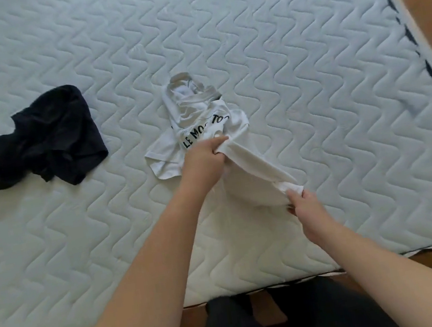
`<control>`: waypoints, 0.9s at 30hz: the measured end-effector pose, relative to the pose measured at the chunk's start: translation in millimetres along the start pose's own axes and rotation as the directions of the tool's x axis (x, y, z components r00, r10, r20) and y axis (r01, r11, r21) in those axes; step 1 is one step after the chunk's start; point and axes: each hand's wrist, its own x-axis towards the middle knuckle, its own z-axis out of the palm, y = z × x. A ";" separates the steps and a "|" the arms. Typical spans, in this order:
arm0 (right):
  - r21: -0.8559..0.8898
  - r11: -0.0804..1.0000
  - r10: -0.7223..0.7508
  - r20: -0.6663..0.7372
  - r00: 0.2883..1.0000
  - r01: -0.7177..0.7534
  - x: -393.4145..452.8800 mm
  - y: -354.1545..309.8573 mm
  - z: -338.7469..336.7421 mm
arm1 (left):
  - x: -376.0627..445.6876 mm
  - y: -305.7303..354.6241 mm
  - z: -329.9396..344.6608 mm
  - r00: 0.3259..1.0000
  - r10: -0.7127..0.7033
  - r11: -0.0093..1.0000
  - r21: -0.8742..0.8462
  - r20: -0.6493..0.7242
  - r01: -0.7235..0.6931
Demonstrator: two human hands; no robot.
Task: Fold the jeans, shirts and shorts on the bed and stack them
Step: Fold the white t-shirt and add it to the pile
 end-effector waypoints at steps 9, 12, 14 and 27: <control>-0.219 0.929 -0.280 0.107 0.954 0.297 -59.1 -125.7 -43.9 | -27.7 83.4 -94.0 1.000 0.018 0.995 -0.100 0.014 -0.016; -0.339 0.882 -0.328 0.057 0.943 0.328 -73.1 -172.5 -57.1 | -28.0 109.6 -135.2 0.991 0.041 0.994 -0.091 -0.131 -0.053; -0.444 0.824 -0.378 0.033 0.925 0.352 -83.1 -207.3 -68.9 | -28.2 126.7 -165.1 0.975 0.040 0.990 -0.122 -0.217 -0.068; -0.585 0.697 -0.618 -0.195 0.761 0.415 -140.4 -352.8 -134.1 | -42.3 116.1 -321.7 0.908 0.073 0.970 -0.183 -0.413 -0.162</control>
